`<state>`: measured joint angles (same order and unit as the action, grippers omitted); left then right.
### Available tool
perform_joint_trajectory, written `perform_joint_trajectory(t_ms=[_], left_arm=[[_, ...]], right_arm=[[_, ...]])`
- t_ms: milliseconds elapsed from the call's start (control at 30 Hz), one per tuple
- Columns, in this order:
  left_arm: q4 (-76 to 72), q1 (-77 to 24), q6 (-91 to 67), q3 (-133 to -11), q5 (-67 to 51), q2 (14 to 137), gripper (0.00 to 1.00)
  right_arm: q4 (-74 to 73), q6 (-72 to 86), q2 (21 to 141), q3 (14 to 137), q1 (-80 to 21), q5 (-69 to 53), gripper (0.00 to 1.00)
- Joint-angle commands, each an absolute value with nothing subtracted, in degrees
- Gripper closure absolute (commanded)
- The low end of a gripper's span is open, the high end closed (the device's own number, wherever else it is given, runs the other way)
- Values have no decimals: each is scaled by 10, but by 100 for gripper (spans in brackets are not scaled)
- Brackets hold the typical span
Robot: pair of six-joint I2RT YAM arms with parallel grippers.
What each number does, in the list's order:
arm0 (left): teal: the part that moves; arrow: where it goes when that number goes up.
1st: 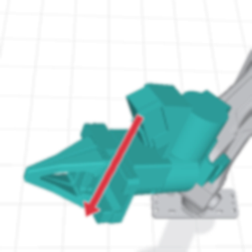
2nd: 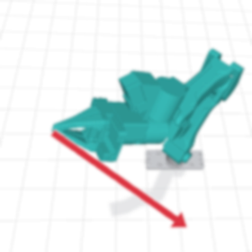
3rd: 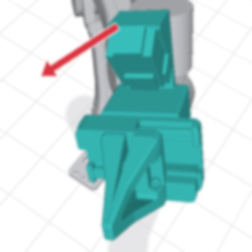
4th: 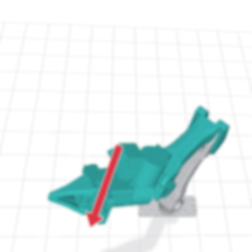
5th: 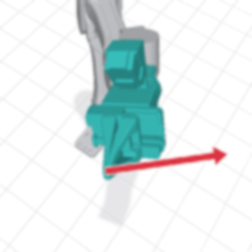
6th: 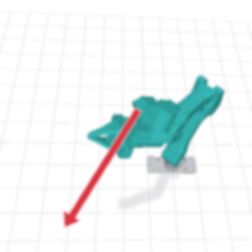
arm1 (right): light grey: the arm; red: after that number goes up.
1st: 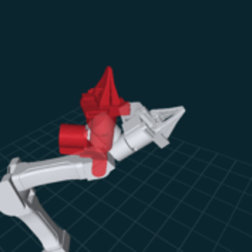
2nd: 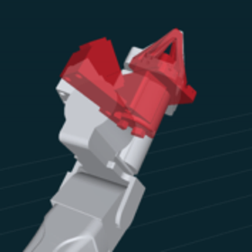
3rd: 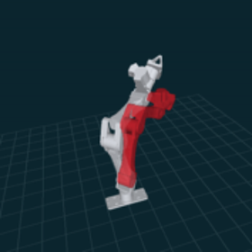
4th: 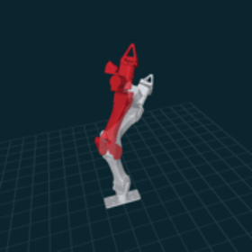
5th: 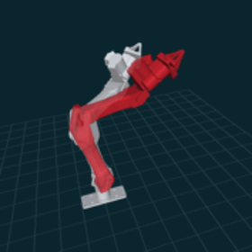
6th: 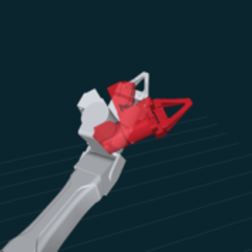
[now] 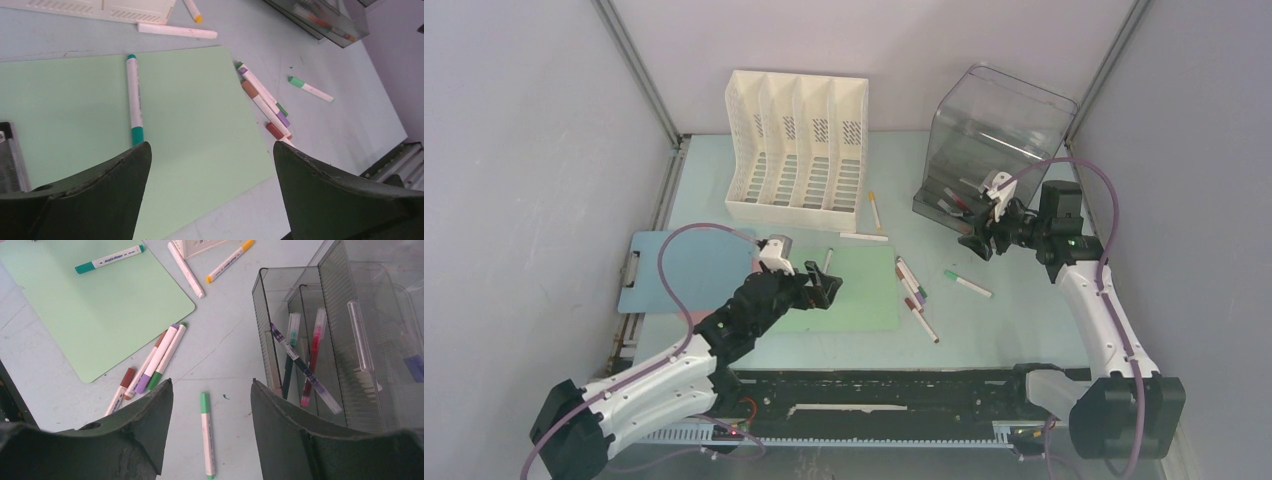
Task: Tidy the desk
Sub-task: Place the stationery in the drawer.
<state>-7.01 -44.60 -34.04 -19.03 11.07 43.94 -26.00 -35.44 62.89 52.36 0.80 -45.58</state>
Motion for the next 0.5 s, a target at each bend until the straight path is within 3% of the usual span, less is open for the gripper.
perform_joint_trajectory(t_ms=[0, 467], left_arm=[[-51, -444, -313, -216, 147, 423, 0], [-30, -444, -285, -211, 194, 410, 0]], right_arm=[[-264, -347, 624, 543, 11, -469, 34], [-265, -347, 626, 543, 12, -473, 34]])
